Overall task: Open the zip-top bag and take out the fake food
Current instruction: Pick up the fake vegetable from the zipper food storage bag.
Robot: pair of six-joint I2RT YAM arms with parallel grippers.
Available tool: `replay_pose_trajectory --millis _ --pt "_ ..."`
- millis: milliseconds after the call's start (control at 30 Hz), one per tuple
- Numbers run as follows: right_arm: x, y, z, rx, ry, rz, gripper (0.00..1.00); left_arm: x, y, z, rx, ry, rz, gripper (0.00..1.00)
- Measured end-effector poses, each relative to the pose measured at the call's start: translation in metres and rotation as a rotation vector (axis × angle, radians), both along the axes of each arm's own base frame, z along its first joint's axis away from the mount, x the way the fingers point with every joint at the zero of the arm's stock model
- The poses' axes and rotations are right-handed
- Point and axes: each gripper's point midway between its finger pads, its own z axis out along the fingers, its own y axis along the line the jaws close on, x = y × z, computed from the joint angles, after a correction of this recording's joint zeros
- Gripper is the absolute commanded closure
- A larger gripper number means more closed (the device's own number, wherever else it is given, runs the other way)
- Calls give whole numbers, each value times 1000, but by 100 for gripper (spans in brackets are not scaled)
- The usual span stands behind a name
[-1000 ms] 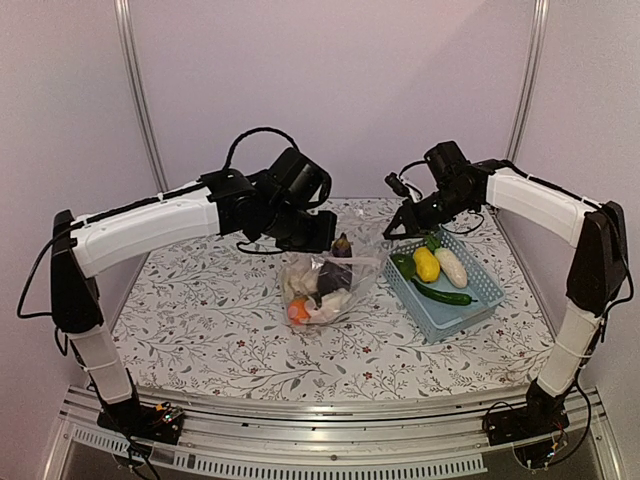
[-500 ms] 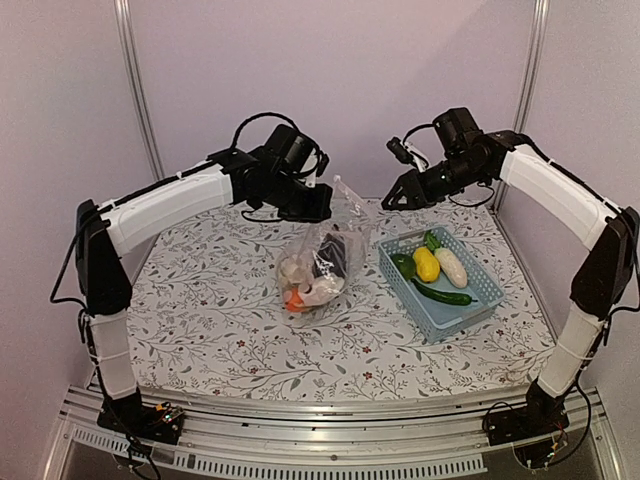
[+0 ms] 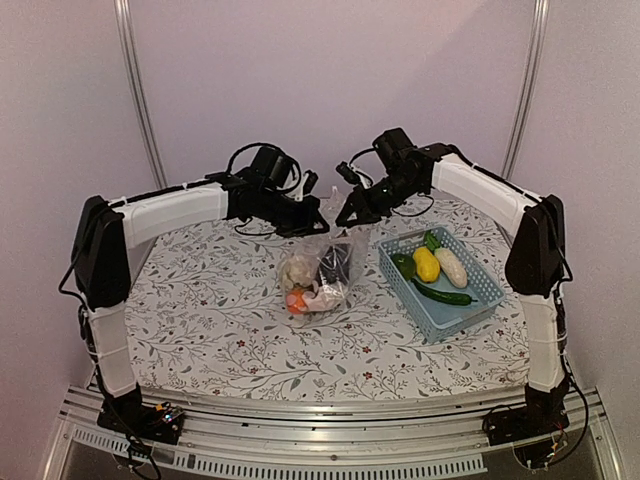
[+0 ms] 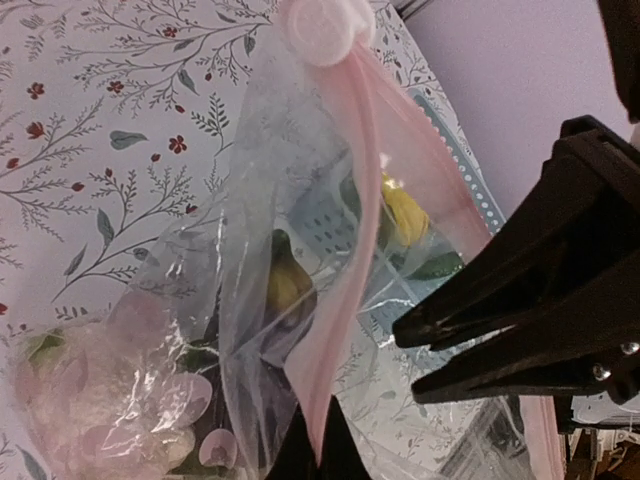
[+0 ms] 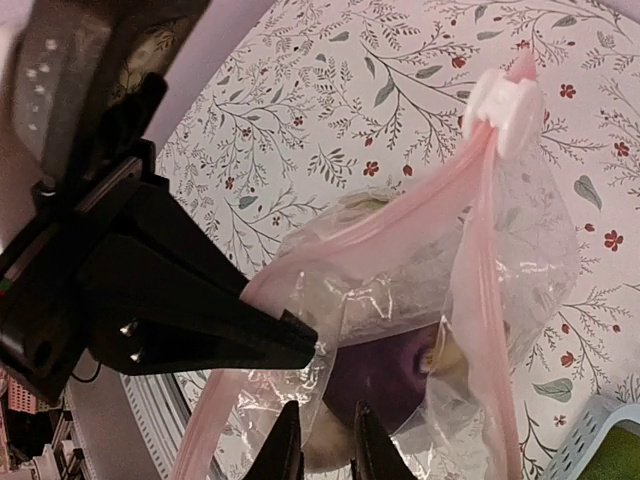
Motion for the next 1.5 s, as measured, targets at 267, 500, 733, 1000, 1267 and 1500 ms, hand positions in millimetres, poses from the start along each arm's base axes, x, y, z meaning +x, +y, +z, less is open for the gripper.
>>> replay_pose_trajectory --millis 267,500,733,1000,1267,1500 --pt "-9 10 -44 -127 59 -42 80 -9 6 7 -65 -59 4 100" --pt "-12 23 -96 -199 142 -62 64 -11 6 2 -82 -69 5 100" --pt "-7 25 -129 -241 192 -104 58 -9 6 -18 -68 -40 15 100" --pt "-22 10 -138 -260 226 -124 57 -14 5 -39 -76 7 30 100" --pt "-58 -22 -133 -305 262 -143 58 -20 -7 -69 -58 60 6 100" --pt "-70 -27 -135 -325 225 -64 64 -30 -18 -77 -42 60 -34 100"
